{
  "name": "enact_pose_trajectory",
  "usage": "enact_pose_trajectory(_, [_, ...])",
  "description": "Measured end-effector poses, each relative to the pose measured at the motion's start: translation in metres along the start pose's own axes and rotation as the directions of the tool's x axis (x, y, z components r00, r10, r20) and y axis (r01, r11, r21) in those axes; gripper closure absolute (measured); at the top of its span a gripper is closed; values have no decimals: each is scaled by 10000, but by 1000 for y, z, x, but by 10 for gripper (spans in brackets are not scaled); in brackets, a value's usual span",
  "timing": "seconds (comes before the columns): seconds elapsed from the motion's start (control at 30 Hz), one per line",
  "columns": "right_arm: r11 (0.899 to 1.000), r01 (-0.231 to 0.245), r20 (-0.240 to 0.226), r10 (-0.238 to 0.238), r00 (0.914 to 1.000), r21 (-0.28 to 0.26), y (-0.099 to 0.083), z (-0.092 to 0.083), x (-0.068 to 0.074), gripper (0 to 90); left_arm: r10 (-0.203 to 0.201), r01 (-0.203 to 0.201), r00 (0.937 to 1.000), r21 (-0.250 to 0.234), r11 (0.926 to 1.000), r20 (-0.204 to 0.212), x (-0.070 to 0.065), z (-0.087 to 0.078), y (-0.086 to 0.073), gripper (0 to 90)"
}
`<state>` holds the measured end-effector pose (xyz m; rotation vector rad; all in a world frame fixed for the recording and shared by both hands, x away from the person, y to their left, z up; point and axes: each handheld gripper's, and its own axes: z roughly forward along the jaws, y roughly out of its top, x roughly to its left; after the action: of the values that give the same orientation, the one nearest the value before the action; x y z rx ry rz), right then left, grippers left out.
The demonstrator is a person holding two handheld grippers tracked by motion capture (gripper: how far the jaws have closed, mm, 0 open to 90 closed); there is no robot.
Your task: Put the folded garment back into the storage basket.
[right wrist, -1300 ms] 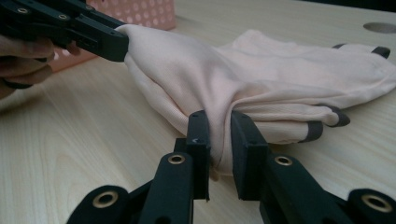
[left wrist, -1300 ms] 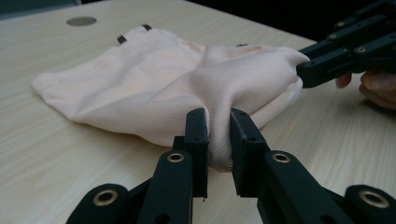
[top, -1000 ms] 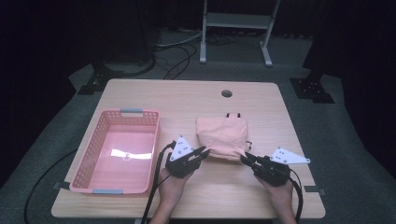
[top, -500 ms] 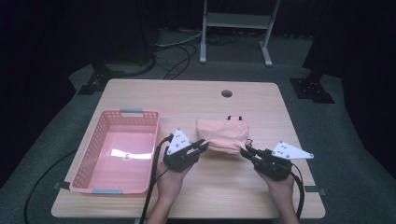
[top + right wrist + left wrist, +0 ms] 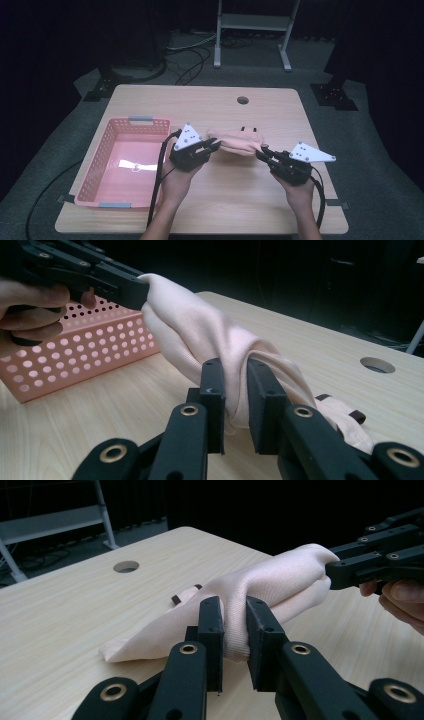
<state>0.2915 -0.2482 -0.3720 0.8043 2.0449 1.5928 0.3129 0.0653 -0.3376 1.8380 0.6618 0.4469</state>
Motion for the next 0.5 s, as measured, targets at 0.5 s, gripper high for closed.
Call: enact_pose_trajectory(0.5, [9999, 151, 104, -151, 9998, 56, 26, 23, -10, 794, -201, 203, 9994, -52, 9998, 293, 37, -2, 21, 798])
